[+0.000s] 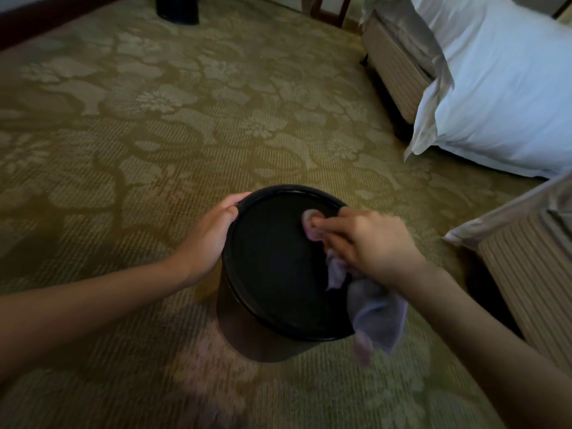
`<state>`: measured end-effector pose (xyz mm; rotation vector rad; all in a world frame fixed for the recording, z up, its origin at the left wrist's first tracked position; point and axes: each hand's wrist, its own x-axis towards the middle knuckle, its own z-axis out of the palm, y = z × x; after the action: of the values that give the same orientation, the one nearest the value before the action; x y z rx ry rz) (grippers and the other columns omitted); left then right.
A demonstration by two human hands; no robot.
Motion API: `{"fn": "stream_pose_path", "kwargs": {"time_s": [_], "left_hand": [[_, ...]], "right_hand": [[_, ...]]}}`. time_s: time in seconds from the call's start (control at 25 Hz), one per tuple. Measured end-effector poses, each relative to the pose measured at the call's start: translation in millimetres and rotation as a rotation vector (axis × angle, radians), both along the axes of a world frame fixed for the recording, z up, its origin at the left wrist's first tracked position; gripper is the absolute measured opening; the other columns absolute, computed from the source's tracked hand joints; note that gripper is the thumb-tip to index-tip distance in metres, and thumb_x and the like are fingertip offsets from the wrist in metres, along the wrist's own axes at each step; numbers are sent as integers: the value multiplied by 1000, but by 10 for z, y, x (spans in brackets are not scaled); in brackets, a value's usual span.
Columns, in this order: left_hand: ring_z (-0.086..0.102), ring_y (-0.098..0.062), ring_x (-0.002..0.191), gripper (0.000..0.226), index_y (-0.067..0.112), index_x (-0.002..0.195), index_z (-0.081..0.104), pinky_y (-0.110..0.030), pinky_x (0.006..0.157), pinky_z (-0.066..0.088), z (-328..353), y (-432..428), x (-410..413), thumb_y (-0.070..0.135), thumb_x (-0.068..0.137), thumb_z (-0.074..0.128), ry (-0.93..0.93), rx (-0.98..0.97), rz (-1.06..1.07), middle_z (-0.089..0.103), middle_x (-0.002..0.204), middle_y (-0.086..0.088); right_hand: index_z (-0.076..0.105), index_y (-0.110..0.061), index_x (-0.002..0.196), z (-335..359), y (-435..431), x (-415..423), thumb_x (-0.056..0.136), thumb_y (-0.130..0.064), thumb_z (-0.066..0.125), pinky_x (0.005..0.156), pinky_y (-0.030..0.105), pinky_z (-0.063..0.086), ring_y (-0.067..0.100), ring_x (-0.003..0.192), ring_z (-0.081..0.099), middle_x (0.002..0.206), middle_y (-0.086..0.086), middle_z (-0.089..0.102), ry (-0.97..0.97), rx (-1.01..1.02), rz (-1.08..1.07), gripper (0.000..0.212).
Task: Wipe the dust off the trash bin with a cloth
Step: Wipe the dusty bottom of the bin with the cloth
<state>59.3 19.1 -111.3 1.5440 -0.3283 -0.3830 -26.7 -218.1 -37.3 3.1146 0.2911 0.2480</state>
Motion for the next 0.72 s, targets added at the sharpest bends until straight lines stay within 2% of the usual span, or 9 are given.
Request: {"fn": "stream_pose_path", "kwargs": {"time_s": [0.04,0.12,0.2,0.28,0.4,0.48,0.56,0.68,0.72], "left_hand": [[63,0,108,40,24,133,54,-20,84,47,7,11,-5,17,105,26,-3,16,-1,65,122,9],[62,0,110,40,27,134,53,-23,87,46,27,30,-14,19,105,26,-22,37,-7,64,123,11],[58,-3,116,39,29,137,48,-25,91,45,56,48,-7,23,105,27,-47,83,-23,61,127,11],[55,-8,120,42,29,140,44,-30,97,45,73,73,12,32,101,29,-87,153,-60,59,129,8],[52,-11,122,41,36,140,41,-39,105,43,189,151,64,44,101,34,-165,380,-108,54,134,9],[53,-13,119,39,35,138,41,-41,102,45,299,171,98,46,101,36,-225,577,-169,54,131,9],[54,-15,113,38,31,134,43,-41,96,46,397,164,109,46,101,34,-286,745,-216,56,126,8],[58,-20,102,35,26,119,49,-43,84,48,471,165,97,48,101,29,-399,909,-249,61,114,2],[59,-21,95,33,25,113,50,-42,78,47,482,165,91,47,102,28,-438,957,-250,62,106,0]], "right_hand": [[70,-42,111,29,-150,39,96,-43,49,61,32,47,14,81,68,89,-12,68,31,156,-82,26],[75,-32,95,195,-359,7,95,-25,62,73,25,51,1,76,65,82,-16,72,12,676,-201,15],[73,-24,80,412,-556,-229,92,-18,63,66,16,50,0,66,61,72,-12,70,-147,1142,-329,16],[68,-21,87,476,-771,-588,97,-18,55,60,17,54,3,61,65,71,-8,71,-231,1440,-484,17],[63,-20,90,115,-1004,-1089,96,-20,53,65,31,55,1,58,66,72,-8,70,-173,1518,-748,11],[66,-17,83,-278,-1049,-1318,84,-23,68,68,20,51,-1,60,64,68,-9,69,-188,1473,-800,7],[74,-20,81,-722,-1019,-1458,85,-33,66,63,9,50,0,67,65,71,-9,72,-171,1339,-833,16],[69,-19,114,-1353,-908,-1494,94,-25,61,63,5,48,-7,73,65,95,0,72,28,1140,-837,23],[64,-19,122,-1538,-886,-1469,93,-33,62,64,8,49,-6,73,65,99,2,71,109,1059,-813,32]]}}
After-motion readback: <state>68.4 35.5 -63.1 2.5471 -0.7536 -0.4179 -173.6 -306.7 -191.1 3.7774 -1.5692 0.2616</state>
